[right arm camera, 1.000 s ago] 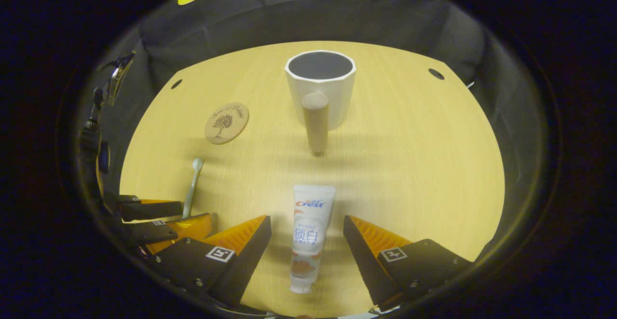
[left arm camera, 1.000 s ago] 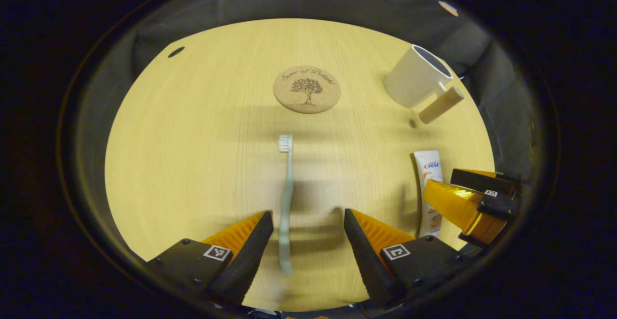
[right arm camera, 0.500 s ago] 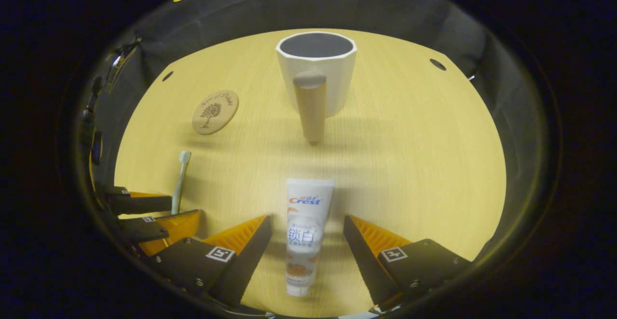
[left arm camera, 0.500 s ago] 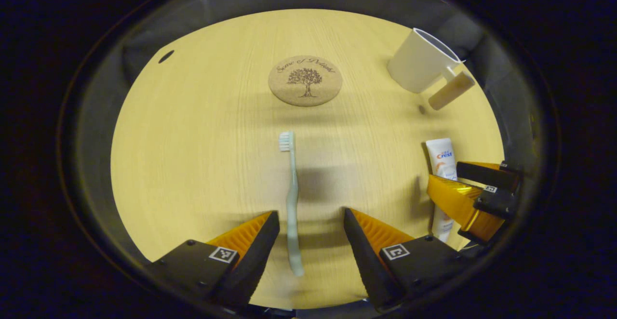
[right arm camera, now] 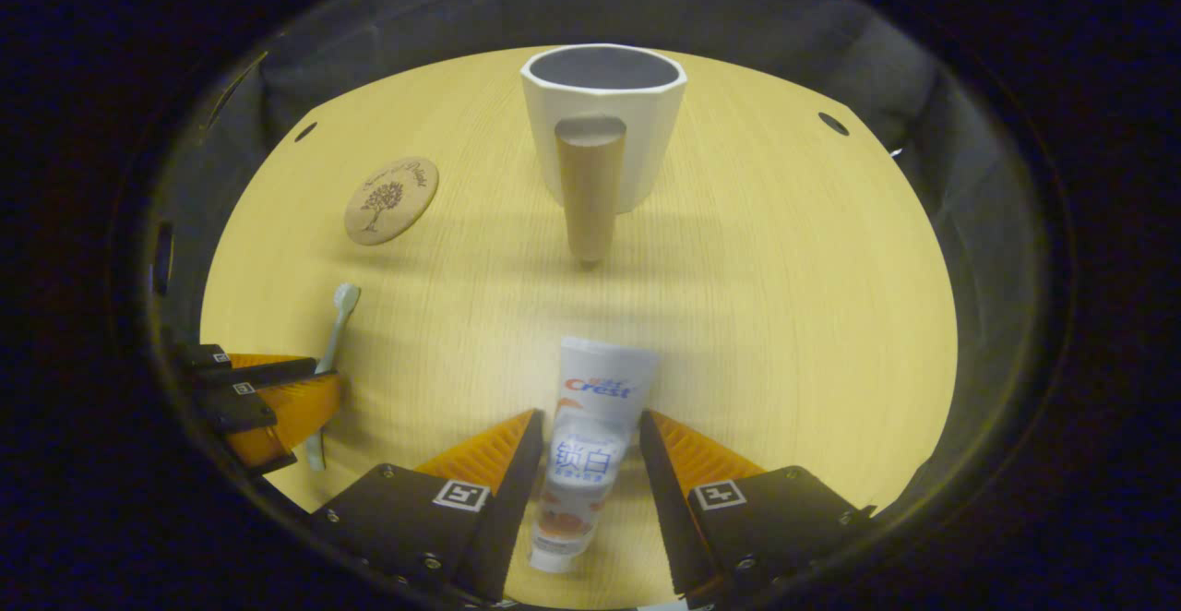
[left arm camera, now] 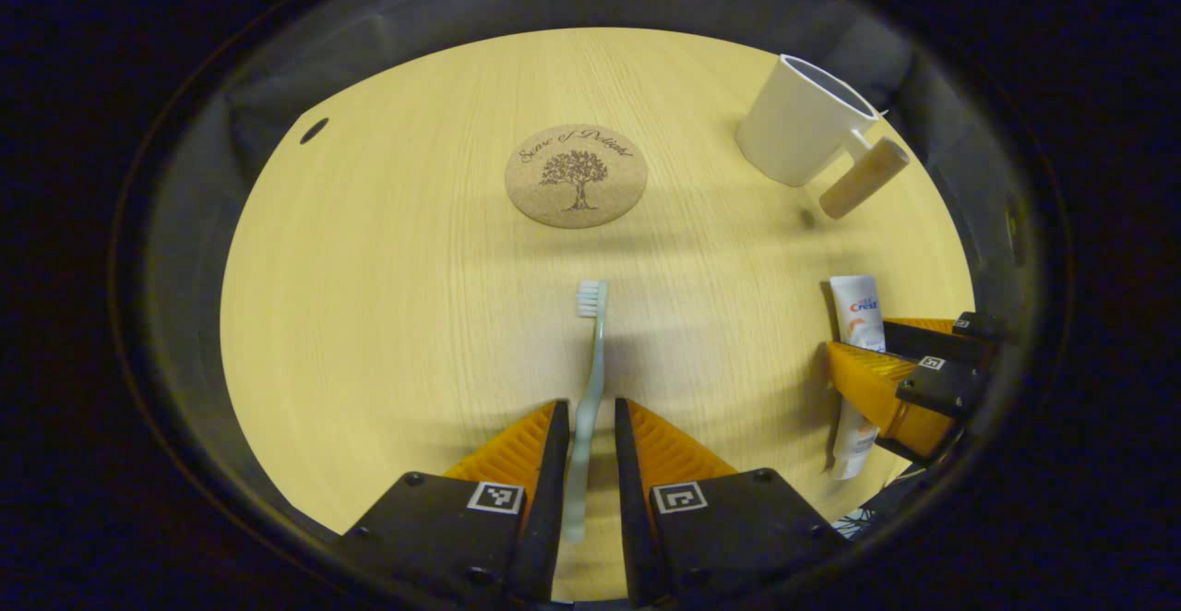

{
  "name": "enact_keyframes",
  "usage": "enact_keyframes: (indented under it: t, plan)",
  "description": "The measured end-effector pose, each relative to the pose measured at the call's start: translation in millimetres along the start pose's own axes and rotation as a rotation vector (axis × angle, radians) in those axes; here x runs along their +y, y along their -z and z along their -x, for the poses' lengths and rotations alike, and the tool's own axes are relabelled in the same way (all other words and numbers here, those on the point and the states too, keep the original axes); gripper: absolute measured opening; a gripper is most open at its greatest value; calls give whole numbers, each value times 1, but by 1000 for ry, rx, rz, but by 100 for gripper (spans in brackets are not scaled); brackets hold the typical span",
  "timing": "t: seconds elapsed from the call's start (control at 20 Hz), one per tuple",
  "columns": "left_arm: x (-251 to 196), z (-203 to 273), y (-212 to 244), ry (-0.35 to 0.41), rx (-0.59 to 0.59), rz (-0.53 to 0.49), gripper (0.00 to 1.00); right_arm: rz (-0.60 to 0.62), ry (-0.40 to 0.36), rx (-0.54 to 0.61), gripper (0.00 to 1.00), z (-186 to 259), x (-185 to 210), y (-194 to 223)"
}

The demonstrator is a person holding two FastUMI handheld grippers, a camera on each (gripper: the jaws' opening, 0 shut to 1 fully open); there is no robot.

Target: Put the toothbrush and toothpaste on the desktop into the cup, then pick up the cup and place it on the coaster on the desktop.

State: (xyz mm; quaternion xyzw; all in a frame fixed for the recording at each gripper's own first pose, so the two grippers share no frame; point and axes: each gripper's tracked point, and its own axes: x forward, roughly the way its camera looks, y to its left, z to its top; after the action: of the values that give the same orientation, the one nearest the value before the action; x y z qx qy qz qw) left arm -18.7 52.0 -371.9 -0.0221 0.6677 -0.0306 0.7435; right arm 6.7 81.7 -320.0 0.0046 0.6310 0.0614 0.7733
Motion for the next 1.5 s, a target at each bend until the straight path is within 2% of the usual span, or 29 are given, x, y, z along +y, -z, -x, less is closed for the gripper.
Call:
enact_keyframes:
  t: [0.05, 0.15, 0.2, 0.25, 0.3, 0.35, 0.6, 0.9, 1.1, 1.15, 1.3, 1.5]
  plan:
    - [3, 0, -4, -6, -16, -17, 38, -7, -1, 8, 52, 0, 0, 1]
    - [5, 1, -3, 7, -31, -12, 16, -1, -4, 8, 47, -1, 0, 1]
    - [5, 1, -1, 14, -34, -21, 16, -5, -5, 4, 48, 1, -2, 1]
    - [5, 3, -3, 17, -50, -23, 16, -5, -7, -2, 42, 0, -1, 1]
    - [5, 3, -1, 21, -56, -24, 12, -13, -8, -8, 42, -3, -1, 1]
    - [5, 3, -1, 24, -71, -33, 11, -15, -11, -17, 36, -1, 0, 1]
    - [9, 4, -2, 44, -126, 3, 8, -36, -33, -53, 37, 1, -2, 0]
    - [8, 25, 0, 77, -209, 46, 8, -33, -36, -150, 36, 19, -9, -3]
    - [7, 44, -5, 82, -287, 39, 8, -48, -59, -234, 36, 35, -7, -7]
    - [6, 50, -6, 89, -307, 43, 8, -66, -73, -250, 24, 38, -5, -5]
    - [3, 62, -5, 108, -338, 63, 8, -80, -113, -279, 24, 44, 0, 0]
    - [0, 77, -10, 127, -399, 92, 8, -53, -108, -379, 24, 72, 0, -6]
